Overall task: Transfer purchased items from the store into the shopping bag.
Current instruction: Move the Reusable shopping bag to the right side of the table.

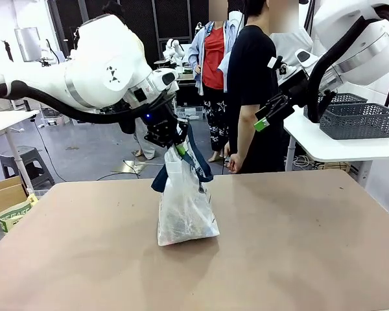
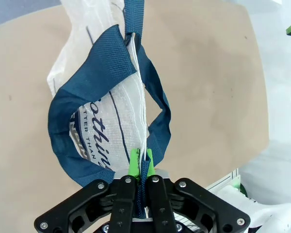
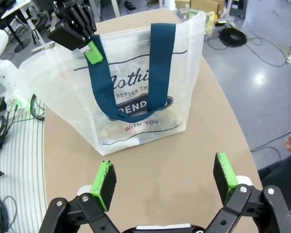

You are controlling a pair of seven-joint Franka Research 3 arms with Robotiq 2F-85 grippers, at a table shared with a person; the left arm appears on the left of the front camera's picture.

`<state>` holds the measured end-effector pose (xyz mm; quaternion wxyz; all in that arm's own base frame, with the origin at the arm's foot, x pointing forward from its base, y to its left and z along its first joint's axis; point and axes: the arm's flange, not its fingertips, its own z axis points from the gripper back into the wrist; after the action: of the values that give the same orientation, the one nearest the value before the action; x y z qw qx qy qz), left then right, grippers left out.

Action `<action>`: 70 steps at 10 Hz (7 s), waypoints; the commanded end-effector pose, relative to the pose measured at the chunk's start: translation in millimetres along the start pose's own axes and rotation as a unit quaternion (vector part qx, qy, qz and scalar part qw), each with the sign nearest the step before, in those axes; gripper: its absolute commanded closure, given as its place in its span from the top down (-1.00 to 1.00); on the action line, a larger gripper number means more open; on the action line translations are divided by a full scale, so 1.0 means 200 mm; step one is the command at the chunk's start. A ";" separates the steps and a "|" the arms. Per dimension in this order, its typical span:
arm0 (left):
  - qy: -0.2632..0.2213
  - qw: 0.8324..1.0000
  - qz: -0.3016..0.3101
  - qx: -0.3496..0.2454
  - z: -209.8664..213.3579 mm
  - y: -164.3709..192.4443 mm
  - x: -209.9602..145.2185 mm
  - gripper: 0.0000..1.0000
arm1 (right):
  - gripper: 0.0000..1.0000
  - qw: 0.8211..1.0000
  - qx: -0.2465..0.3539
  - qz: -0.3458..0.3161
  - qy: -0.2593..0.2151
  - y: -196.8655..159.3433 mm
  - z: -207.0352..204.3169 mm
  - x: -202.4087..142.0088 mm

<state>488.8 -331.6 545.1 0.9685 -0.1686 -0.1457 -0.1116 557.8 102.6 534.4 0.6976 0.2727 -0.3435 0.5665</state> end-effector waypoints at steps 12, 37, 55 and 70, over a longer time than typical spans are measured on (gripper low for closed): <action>-0.077 0.985 -0.105 0.116 0.83 0.74 0.04 -1.00 | 1.00 1.000 0.004 -0.002 0.000 0.00 -0.01 -0.01; -0.061 0.974 -0.132 0.175 0.78 1.60 -0.47 -1.00 | 1.00 1.000 0.004 -0.002 0.000 0.00 -0.01 -0.01; -0.009 0.980 -0.112 0.167 0.74 1.55 -0.48 1.00 | 1.00 1.000 0.004 -0.002 0.000 0.00 -0.01 -0.01; -0.045 0.944 -0.325 -0.014 0.98 1.23 -0.32 1.00 | 1.00 1.000 0.004 -0.002 0.000 0.00 -0.01 -0.01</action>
<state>438.0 -30.8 628.8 0.8924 -0.1056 -0.2221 -0.3783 557.7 102.8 534.0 0.6976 0.2731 -0.3431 0.5666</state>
